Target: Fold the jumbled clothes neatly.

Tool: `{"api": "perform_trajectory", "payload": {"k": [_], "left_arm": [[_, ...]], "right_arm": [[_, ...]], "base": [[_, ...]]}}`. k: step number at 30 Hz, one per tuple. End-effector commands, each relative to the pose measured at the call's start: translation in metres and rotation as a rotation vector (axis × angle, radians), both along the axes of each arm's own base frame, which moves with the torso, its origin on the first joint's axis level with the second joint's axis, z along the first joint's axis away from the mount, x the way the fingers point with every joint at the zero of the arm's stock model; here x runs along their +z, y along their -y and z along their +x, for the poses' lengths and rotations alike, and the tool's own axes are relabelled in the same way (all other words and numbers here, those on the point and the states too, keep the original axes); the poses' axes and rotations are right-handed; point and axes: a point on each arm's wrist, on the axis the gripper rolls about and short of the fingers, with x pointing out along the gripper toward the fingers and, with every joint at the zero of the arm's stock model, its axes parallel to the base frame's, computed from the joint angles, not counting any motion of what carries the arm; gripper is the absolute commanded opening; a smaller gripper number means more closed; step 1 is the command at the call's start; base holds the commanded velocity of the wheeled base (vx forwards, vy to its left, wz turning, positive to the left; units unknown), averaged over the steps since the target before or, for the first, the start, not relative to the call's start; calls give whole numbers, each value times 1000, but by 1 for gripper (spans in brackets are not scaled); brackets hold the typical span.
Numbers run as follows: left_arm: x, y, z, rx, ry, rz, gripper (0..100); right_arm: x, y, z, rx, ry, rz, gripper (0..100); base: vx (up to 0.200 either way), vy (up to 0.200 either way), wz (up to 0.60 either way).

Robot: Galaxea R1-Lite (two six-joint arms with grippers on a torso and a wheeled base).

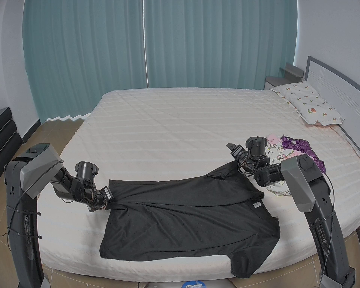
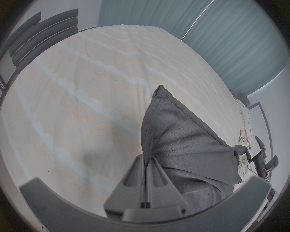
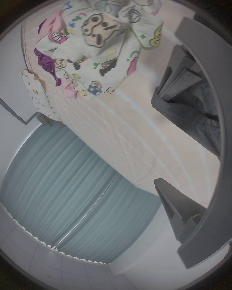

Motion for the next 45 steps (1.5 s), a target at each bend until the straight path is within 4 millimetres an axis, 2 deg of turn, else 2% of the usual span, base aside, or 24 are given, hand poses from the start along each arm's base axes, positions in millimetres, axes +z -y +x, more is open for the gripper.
{"api": "perform_trajectory", "payload": {"k": [1,6,11,17,23,24,27,34,41,43,45], "left_arm": [[-2,0,0,1,-4,2,0],[-2,0,-1,0,-5,2,0],[-3,1,-1,-2,-9,1,0],[-2,0,-2,-1,-9,1,0],[-2,1,-2,-2,-9,1,0],[-2,0,-2,-2,-9,0,0],[-2,0,-2,-2,-9,0,0],[-2,0,-3,-5,-10,-5,0],[-5,0,-5,-2,48,-4,0],[-5,1,-5,-5,50,-3,0],[-5,0,-5,-3,50,-3,0]], "right_arm": [[-5,1,-11,11,-54,-43,100],[-1,-2,-30,53,-117,-103,100],[-6,0,-42,68,-158,-162,100],[4,0,-54,82,-199,-192,100],[5,-24,-60,139,-216,-190,100],[-1,-34,-61,160,-218,-191,100],[-11,-45,-59,178,-225,-193,100],[-24,-49,-53,176,-245,-182,100],[-40,-55,-39,163,-241,-144,100],[-39,-61,-32,158,-209,-116,100],[-29,-68,-26,145,-164,-51,100]], "base": [[0,0,0],[0,0,0],[0,0,0],[0,0,0],[0,0,0],[0,0,0],[0,0,0],[0,0,0],[0,0,0],[0,0,0],[0,0,0]]}}
